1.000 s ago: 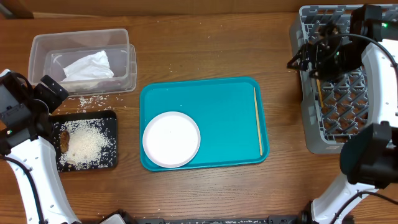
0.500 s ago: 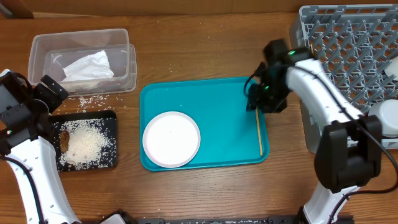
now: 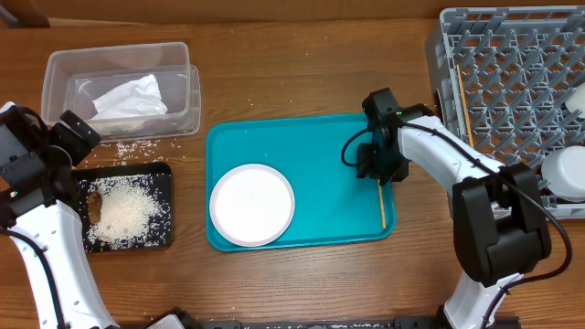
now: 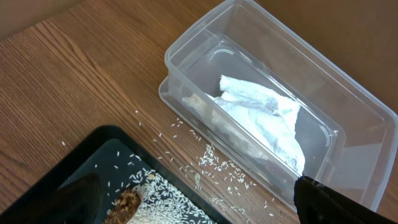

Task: Sort waste into correct bins and load items into the dishwasher
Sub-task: 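Carry the chopsticks to the dish rack and insert them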

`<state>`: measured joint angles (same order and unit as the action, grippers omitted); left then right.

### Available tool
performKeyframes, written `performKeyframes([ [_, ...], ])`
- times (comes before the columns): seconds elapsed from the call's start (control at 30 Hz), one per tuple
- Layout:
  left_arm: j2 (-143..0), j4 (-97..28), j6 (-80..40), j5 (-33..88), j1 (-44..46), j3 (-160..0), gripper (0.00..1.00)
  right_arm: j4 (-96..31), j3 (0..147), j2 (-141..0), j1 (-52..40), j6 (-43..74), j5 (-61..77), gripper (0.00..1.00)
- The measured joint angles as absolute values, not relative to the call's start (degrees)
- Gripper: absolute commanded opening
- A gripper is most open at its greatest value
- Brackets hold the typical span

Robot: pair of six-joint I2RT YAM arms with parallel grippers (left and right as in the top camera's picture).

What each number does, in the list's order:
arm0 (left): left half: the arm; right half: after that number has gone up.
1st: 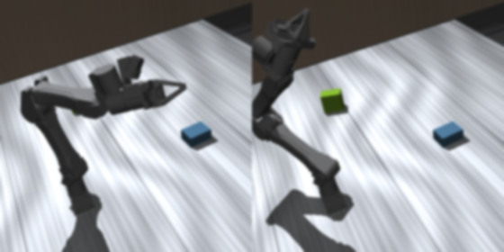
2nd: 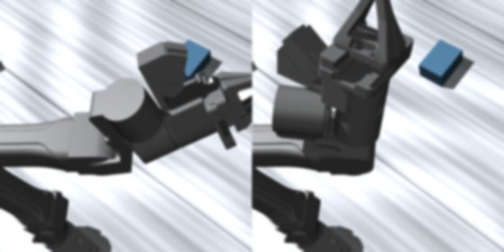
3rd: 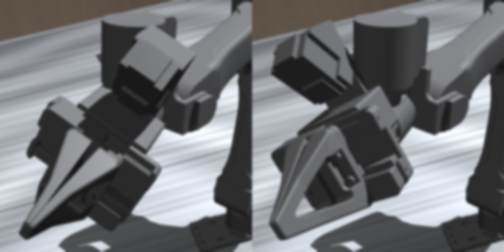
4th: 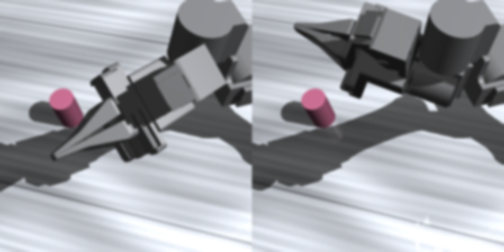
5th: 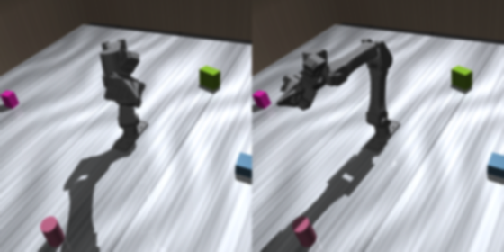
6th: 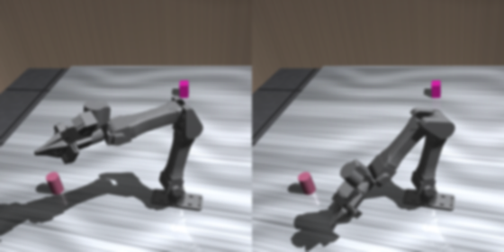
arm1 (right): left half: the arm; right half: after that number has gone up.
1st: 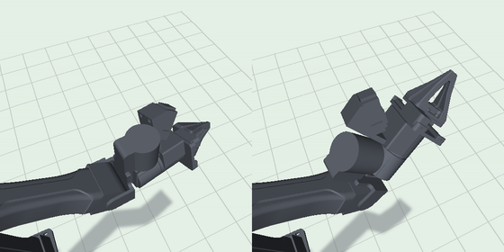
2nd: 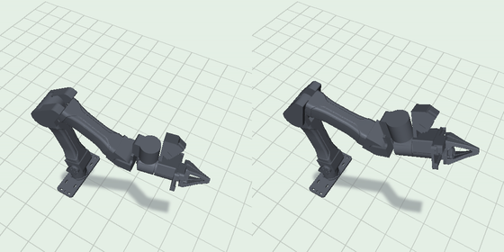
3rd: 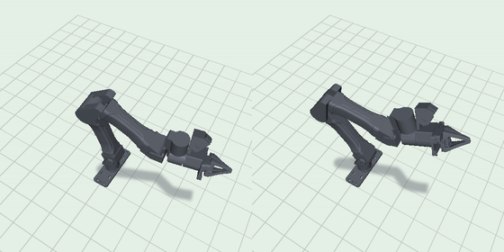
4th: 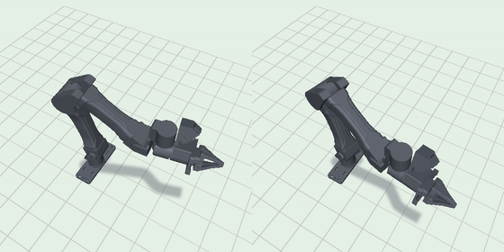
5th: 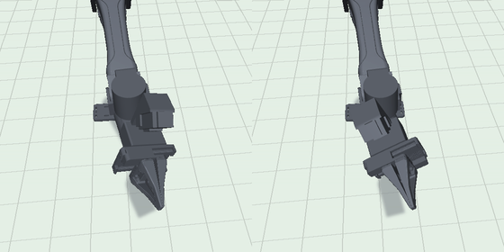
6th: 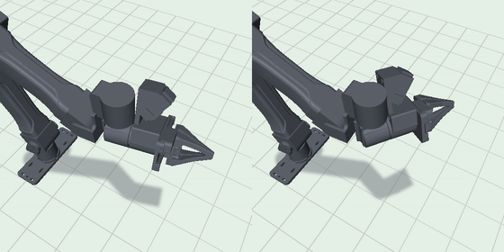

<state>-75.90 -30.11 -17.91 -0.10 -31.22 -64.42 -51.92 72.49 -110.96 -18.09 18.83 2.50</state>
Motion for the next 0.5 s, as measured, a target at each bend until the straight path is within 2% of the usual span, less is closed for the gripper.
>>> performKeyframes([
  [0.13,-75.9,-30.1,-17.9,-0.1,-31.2,-64.4,1.0,-48.8,70.7,-110.7,-18.1,19.2,2.1,0.4],
  [0.23,-75.9,-30.1,-17.9,-0.1,-31.2,-64.4,1.0,-46.7,69.1,-109.8,-18.1,19.7,1.4,0.07],
  [0.27,-75.9,-30.1,-17.9,-0.1,-31.2,-64.4,1.0,-46.3,68.5,-109.5,-18.1,19.8,1.1,0.04],
  [0.5,-75.9,-30.1,-17.9,-0.1,-31.2,-64.4,1.0,-51.2,69.5,-109.4,-18.0,21.2,2.0,0.04],
])
